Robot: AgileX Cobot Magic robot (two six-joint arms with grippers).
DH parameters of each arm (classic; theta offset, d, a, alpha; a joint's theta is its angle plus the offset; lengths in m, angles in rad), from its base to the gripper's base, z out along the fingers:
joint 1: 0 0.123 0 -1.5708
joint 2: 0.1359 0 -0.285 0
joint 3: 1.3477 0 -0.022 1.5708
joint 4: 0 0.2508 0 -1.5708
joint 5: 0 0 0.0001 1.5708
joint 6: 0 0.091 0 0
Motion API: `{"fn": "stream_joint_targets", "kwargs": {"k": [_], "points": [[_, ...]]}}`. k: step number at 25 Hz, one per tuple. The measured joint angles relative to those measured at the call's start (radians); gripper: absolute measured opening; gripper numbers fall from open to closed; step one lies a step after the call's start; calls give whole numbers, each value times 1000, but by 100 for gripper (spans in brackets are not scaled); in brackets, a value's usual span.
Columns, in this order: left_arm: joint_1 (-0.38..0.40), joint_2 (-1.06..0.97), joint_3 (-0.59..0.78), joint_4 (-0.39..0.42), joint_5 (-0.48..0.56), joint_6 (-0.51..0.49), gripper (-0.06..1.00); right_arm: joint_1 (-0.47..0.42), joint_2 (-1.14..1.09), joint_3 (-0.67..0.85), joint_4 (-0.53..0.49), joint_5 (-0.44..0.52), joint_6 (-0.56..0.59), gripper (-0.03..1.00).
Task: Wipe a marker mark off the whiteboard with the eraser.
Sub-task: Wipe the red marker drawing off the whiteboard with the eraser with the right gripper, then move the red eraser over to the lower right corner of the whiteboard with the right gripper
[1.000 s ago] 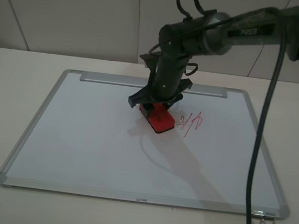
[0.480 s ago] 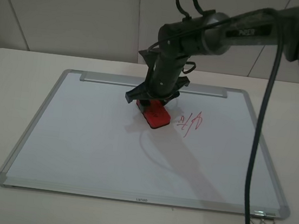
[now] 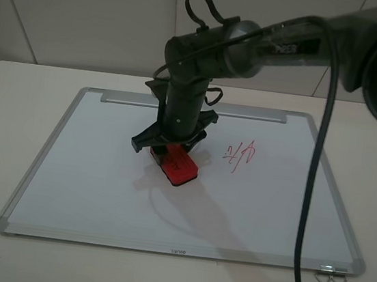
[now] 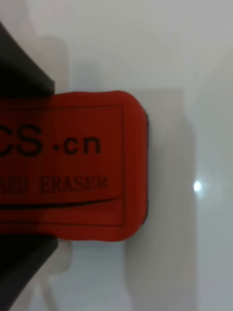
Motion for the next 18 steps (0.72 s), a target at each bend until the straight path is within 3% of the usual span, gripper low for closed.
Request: {"fn": "stream_joint_targets", "kwargs": {"k": [5,9,14,18], "points": [[0,0,0,0,0,0,77,46,-5,0,17,7,3,50],[0,0,0,0,0,0,77,39,-54,0,25,81,6,50],[0,0,0,0,0,0,77,-29,-200,56,26,115,54,50],[0,0,0,0,0,0,77,-114,-319,251,13,85,100,50]]}}
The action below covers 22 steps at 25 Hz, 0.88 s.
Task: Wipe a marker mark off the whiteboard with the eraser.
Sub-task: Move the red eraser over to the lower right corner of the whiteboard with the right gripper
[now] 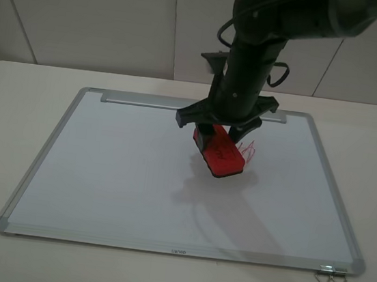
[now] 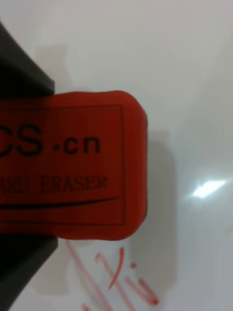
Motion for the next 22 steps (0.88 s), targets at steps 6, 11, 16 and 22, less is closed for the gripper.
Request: {"fn": "stream_joint_targets", "kwargs": {"k": [6,11,16,22], "points": [[0,0,0,0,0,0,77,-157,-214,358,-50,-113,66,50],[0,0,0,0,0,0,77,-280,-345,576,-140,-197,165,50],[0,0,0,0,0,0,77,-312,-349,639,-186,-268,192,50],[0,0,0,0,0,0,77,-312,-349,686,-211,-341,194,50]]}}
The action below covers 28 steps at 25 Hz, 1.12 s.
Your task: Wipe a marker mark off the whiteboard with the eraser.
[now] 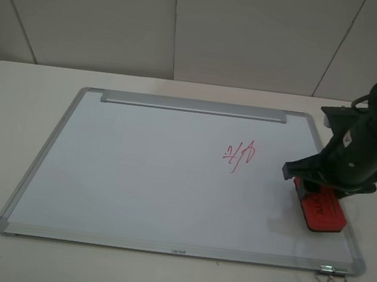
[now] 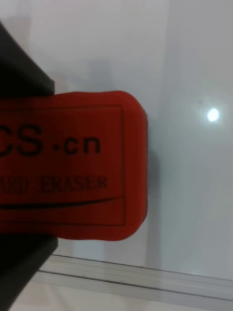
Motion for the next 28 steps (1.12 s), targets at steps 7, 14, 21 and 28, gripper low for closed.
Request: {"fn": "stream_joint_targets", "kwargs": {"k": [7,14,21,28], "points": [[0,0,0,0,0,0,77,0,0,34,-2,-54,1,50],[0,0,0,0,0,0,77,0,17,34,34,-59,5,52],[0,0,0,0,0,0,77,0,17,34,34,-60,1,74],[0,0,0,0,0,0,77,-57,-100,34,118,-46,-157,78]]}}
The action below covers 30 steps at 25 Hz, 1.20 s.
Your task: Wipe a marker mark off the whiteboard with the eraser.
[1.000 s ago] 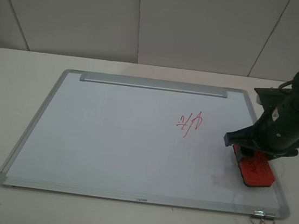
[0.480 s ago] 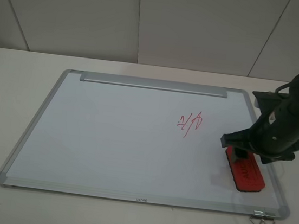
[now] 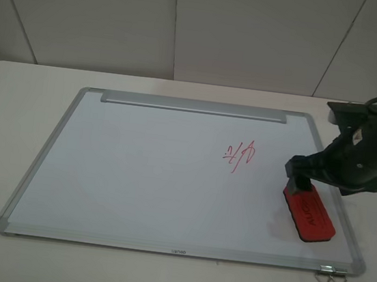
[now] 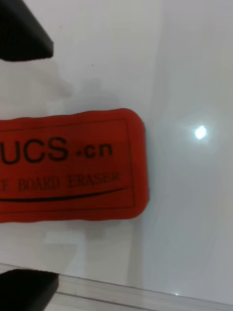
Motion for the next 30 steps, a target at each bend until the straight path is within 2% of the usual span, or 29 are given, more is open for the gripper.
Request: {"fn": "stream_joint_targets", "kwargs": {"k": [2,7,12,16,21,30], "points": [[0,0,0,0,0,0,77,-54,-61,0,41,26,-60,78],[0,0,0,0,0,0,77,-212,-261,0,56,130,-135,78],[0,0,0,0,0,0,77,-308,-509,0,58,233,-187,78],[0,0,0,0,0,0,77,-312,-754,0,56,297,-214,78],[0,0,0,0,0,0,77,-312,-1033,0,56,319,-217,78],[0,0,0,0,0,0,77,-312,-1328,93,56,321,-217,78]]}}
